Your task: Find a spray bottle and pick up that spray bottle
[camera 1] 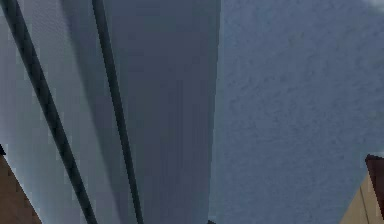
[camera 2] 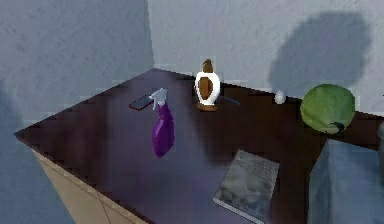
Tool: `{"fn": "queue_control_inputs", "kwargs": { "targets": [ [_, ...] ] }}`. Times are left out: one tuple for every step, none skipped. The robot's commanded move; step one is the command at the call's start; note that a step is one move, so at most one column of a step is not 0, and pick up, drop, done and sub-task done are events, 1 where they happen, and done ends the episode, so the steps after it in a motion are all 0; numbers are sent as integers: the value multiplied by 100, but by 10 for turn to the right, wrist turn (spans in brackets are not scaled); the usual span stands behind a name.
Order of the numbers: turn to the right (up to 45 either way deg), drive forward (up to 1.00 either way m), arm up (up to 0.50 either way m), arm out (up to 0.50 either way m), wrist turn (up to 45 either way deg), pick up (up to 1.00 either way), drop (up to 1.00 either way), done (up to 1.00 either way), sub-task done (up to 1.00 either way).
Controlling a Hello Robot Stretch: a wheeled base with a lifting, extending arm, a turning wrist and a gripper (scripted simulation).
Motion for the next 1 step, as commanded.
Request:
{"fn": "queue_control_inputs", "kwargs": {
  "targets": [
    [0,0,50,0,0,0,0,0,0]
  ]
}}
